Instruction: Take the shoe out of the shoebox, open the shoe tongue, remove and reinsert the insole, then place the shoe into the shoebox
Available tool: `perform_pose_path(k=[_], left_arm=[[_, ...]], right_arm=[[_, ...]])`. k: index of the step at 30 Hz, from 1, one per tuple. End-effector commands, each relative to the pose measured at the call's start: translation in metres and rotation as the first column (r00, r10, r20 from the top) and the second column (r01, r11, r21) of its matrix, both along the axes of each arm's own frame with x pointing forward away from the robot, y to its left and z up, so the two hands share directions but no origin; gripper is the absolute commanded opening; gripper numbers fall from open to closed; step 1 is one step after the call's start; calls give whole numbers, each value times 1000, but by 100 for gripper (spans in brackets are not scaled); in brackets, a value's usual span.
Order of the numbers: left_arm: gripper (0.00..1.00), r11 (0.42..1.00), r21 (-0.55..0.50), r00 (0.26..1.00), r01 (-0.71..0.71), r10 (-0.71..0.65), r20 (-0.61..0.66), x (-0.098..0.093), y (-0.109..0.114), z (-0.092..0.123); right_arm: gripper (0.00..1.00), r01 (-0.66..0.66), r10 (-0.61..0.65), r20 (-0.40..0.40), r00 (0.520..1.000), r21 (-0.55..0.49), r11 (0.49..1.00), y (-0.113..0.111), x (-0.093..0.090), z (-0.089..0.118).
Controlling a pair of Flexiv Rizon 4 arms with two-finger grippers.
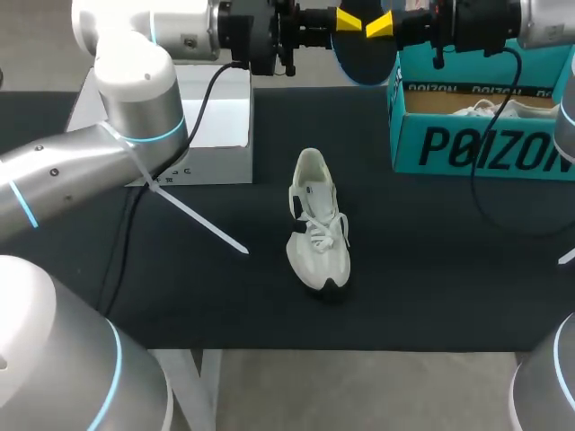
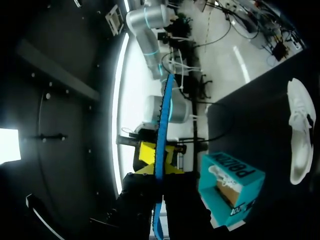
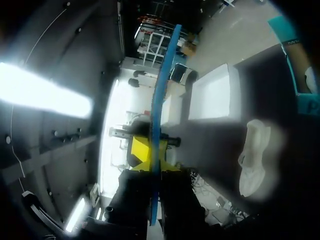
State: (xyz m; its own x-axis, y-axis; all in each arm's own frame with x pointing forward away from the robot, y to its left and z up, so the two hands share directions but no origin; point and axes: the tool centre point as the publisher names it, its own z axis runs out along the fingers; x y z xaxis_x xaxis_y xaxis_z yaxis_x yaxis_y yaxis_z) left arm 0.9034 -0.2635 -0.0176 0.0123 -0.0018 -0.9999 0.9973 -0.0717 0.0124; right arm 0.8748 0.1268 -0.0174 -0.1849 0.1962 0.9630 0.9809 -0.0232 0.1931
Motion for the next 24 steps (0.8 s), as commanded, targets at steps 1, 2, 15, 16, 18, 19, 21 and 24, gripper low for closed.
perform_pose_path(k=[1, 2, 15, 16, 18, 19, 21, 24], left_arm=[[100, 1000, 8, 1000, 7, -7, -10, 1, 1, 2], [100, 1000, 17, 1000, 12, -12, -9, 1, 5, 1], [100, 972, 232, 999, 31, -35, 16, -9, 109, -27], [100, 966, 255, 999, 38, -43, 17, -12, 117, -31], [100, 947, 318, 997, 52, -65, 31, -20, 133, -40], [100, 944, 326, 998, 55, -63, 15, -23, 141, -44], [100, 927, 372, 999, 38, -42, 4, -26, 156, -52], [100, 913, 408, 1000, 3, -2, -2, -30, 176, -64]], right_arm=[[0, 1, -1, 8, 1000, -3, 1000, 1, 0, -1], [0, 3, -3, 10, 1000, -6, 1000, 0, 0, -1], [0, 23, -21, 44, 999, -32, 999, -16, 4, -7], [0, 24, -22, 46, 999, -35, 999, -17, 4, -7], [0, 26, -24, 49, 999, -39, 999, -18, 5, -7], [0, 27, -25, 50, 998, -41, 999, -19, 5, -7], [0, 29, -27, 52, 998, -44, 999, -20, 5, -6], [0, 34, -32, 53, 998, -46, 998, -21, 5, -6]])
